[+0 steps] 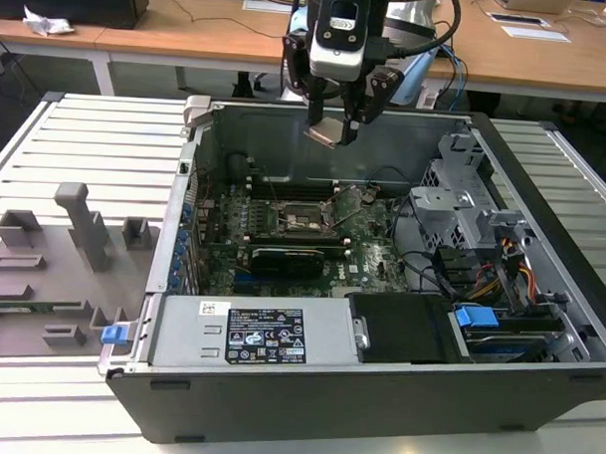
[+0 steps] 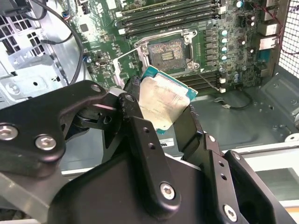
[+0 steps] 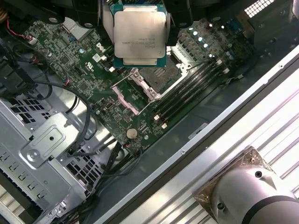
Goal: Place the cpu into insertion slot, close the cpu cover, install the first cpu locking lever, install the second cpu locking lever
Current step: 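Place the cpu into insertion slot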
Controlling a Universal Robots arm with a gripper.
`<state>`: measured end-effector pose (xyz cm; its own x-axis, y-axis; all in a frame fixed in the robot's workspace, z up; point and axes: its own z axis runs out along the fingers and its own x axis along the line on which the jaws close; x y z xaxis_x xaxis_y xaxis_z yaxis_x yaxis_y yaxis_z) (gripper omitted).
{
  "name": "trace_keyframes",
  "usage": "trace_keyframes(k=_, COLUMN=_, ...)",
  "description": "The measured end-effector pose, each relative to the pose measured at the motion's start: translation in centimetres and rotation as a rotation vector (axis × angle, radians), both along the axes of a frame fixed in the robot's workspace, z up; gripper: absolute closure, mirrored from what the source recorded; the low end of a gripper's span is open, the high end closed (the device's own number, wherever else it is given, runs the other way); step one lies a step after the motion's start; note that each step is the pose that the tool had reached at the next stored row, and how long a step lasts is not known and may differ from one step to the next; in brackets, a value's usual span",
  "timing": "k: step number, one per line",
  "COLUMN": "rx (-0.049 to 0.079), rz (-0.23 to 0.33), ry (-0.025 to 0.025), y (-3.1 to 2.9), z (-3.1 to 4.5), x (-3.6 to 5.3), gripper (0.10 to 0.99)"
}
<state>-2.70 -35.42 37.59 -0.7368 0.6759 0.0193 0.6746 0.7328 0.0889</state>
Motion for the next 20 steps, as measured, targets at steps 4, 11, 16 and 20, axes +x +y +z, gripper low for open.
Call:
trace_keyframes(k=4, rx=0.0, rz=-0.047, ry=0.0, y=0.0, z=-0.02, x=0.0, gripper=0.553)
trace_keyframes(k=11, rx=0.0, rz=-0.104, ry=0.0, y=0.0, z=-0.03, x=0.0, gripper=0.553)
trace_keyframes(k=16, rx=0.0, rz=-0.144, ry=-0.0001, y=0.0, z=-0.04, x=0.0, gripper=0.553)
trace_keyframes(k=20, rx=0.0, rz=-0.229, ry=0.0, y=0.0, z=-0.07, x=0.0, gripper=0.553)
